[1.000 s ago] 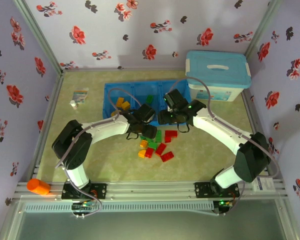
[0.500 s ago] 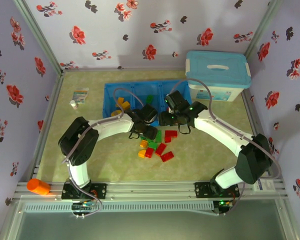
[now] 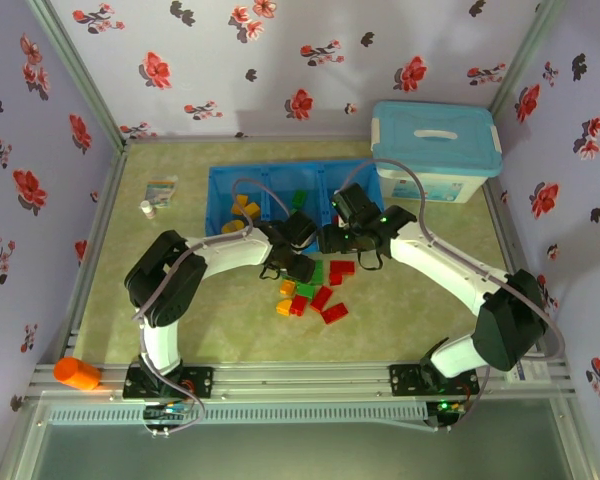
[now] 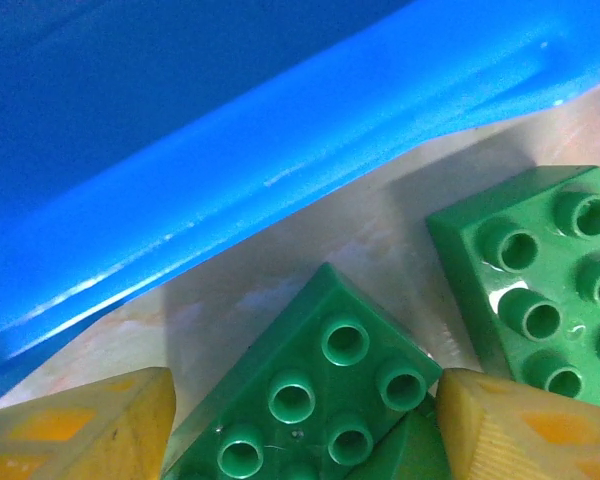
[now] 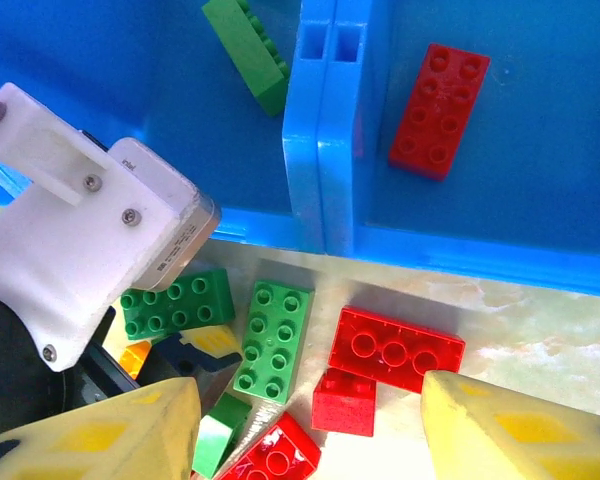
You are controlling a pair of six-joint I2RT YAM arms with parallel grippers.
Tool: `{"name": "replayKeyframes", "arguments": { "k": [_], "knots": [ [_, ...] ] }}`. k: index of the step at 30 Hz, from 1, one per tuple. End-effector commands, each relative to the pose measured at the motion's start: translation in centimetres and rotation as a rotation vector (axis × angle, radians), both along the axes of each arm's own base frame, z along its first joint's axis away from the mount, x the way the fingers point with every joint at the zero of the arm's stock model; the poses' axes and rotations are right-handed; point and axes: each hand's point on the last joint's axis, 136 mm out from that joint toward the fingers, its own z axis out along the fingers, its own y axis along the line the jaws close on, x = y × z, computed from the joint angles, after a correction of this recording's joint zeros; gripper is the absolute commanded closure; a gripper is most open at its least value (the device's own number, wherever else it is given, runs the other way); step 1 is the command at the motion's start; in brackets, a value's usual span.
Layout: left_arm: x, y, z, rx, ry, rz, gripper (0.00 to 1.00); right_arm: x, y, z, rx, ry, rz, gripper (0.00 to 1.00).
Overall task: Sort the legos into containers by color
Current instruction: Pick up the lego from the center of the table.
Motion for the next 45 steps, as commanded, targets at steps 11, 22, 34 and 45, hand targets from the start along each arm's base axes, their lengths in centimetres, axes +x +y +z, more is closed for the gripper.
{"name": "replayKeyframes", "arguments": {
  "k": [11,22,34,45],
  "knots": [
    [0.0,0.3,-1.4,0.064,0.011,-0.036,0.45,-0.3,-0.6,0.0,0.019,-0.011,-0.033,0.40],
    [0.5,0.4,0.6,0.074,-0.036,-0.054,0.54,-0.5,-0.9,0.2,0.029,-0.018,-0.045,0.41],
    [-0.7,0.9,4.4,0.053,-0.092,-0.075,0.62,-0.4,-1.0,0.4,0.030,-0.030,-0.050,0.42],
    [-0.1,0.1,8.2,-0.004,-0.148,-0.093,0.63,-0.5,-1.3,0.4,0.028,-0.035,-0.058,0.42]
  ]
}}
